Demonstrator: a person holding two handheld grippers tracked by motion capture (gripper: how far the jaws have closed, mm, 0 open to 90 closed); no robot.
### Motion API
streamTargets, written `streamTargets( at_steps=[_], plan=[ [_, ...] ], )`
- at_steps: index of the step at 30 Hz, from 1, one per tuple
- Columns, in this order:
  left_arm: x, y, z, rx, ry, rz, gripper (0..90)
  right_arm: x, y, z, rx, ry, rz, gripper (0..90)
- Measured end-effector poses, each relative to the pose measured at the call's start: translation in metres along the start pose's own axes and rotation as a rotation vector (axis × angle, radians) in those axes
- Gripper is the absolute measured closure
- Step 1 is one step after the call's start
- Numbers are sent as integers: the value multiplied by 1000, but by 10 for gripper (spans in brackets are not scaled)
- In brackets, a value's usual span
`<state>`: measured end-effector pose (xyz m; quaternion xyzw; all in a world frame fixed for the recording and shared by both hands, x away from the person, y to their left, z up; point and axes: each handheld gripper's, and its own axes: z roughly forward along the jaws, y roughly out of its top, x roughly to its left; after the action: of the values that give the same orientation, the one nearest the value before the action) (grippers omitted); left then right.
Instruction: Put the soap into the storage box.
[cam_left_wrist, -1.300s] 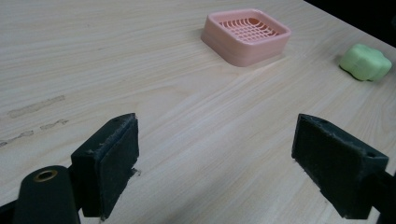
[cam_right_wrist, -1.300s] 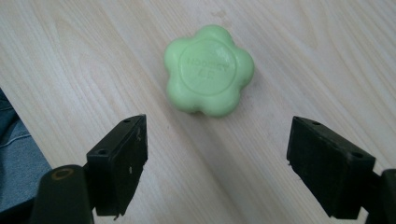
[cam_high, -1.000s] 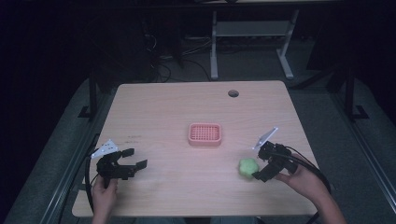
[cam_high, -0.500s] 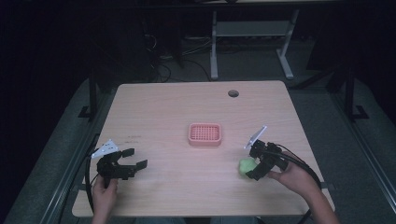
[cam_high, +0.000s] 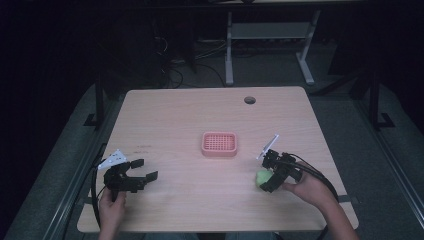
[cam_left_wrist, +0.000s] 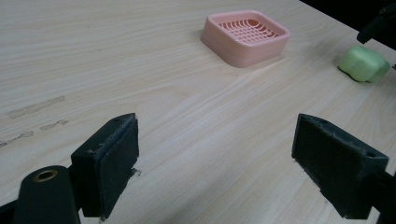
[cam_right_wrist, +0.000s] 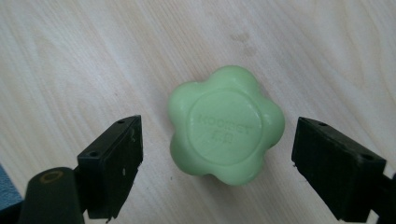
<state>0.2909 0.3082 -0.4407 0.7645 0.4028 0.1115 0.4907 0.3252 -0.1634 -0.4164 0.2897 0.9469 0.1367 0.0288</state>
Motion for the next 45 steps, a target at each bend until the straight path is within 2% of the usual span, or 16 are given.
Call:
streamTargets(
  at_steps=[11, 36, 39, 45],
  plan=[
    [0, 0, 0, -2, -1, -2, 146, -3, 7, 13, 62, -11, -8, 160],
    [0, 0, 0, -2, -3, 1, 146, -2, 14, 26, 119, -24, -16, 172],
    [0, 0, 0, -2, -3, 1, 146, -1, 14, 27, 128, -25, -22, 209],
    [0, 0, 0, -5, -3, -4, 146, -1, 15, 28, 135, -31, -24, 217]
  ],
)
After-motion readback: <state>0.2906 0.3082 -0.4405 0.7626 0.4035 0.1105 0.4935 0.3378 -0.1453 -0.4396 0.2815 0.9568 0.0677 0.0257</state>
